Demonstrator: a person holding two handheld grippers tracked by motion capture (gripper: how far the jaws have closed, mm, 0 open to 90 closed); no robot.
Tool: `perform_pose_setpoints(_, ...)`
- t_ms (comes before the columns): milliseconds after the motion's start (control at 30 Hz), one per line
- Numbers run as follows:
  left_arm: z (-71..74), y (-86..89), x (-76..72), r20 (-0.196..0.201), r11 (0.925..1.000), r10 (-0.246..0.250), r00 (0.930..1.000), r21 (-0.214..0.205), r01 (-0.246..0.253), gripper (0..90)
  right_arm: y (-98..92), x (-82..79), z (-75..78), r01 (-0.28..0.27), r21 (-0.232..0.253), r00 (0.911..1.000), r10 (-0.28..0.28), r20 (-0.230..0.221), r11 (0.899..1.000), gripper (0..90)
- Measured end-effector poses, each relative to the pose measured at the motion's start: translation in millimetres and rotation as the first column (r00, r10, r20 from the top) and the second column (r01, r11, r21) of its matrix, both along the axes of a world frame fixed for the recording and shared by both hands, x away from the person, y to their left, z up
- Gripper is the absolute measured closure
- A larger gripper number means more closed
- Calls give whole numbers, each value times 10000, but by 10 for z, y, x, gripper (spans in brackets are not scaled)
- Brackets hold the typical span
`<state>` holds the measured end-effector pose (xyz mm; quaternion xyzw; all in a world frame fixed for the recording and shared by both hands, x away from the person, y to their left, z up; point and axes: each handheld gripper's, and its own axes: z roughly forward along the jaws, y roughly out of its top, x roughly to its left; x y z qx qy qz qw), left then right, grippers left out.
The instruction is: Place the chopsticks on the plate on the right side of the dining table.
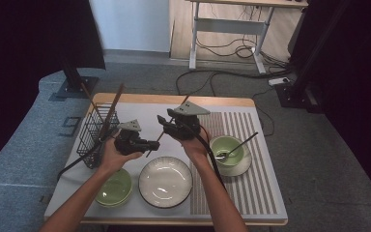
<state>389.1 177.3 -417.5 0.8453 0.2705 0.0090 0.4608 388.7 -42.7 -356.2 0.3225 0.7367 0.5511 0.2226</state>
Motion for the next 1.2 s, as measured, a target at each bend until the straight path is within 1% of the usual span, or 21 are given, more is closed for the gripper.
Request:
perform_pose_setpoints(833,9,18,-8,-17,9995,-245,9997,185,245,858,-120,25,-28,77,-270,10000,-78,-62,9996,537)
perform_pose_setpoints(1067,6,18,-13,-66,9990,-319,9995,300,321,858,-214,40,-59,51,-595,10000,-55,-56,9982,524)
perform_pose_setpoints(1200,4,18,-13,-83,9988,-332,9994,360,335,858,-282,43,-82,-33,-700,10000,27,-83,9975,518)
